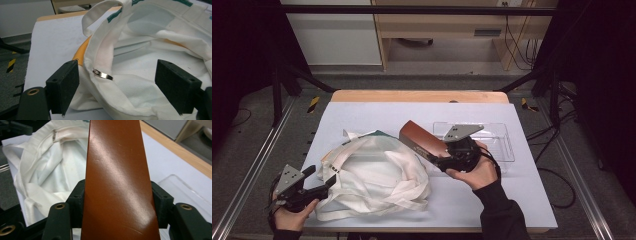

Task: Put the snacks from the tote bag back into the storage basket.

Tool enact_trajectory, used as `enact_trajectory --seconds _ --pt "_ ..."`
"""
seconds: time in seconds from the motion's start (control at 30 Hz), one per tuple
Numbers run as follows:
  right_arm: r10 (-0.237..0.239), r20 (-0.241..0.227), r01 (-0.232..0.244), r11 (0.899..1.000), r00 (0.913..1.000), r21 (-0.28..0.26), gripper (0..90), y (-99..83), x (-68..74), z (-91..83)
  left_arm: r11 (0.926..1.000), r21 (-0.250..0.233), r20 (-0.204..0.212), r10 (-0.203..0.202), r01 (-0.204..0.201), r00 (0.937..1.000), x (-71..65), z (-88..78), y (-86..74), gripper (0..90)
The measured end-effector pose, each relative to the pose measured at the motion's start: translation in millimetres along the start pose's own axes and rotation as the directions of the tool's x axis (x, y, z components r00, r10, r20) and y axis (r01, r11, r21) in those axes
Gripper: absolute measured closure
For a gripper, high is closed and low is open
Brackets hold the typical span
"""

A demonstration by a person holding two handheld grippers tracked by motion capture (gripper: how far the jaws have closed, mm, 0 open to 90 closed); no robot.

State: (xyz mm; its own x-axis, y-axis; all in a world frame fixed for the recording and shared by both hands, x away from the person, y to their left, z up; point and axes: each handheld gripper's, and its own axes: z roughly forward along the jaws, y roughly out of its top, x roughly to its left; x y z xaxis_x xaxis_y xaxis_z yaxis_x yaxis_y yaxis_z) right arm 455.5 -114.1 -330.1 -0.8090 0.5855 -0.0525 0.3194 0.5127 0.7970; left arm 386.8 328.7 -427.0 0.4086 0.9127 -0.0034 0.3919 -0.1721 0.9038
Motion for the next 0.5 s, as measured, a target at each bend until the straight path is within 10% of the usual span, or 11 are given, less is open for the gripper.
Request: enact_trajectory --seconds 0.5 --pt "0.096 0.121 -0.096 0.995 0.9879 -0.007 42.9 -7.6 -58.1 -9.6 0.9998 -0.011 0.010 0.016 -0.015 0.9998 -5.9 -1.3 3.2 19.5"
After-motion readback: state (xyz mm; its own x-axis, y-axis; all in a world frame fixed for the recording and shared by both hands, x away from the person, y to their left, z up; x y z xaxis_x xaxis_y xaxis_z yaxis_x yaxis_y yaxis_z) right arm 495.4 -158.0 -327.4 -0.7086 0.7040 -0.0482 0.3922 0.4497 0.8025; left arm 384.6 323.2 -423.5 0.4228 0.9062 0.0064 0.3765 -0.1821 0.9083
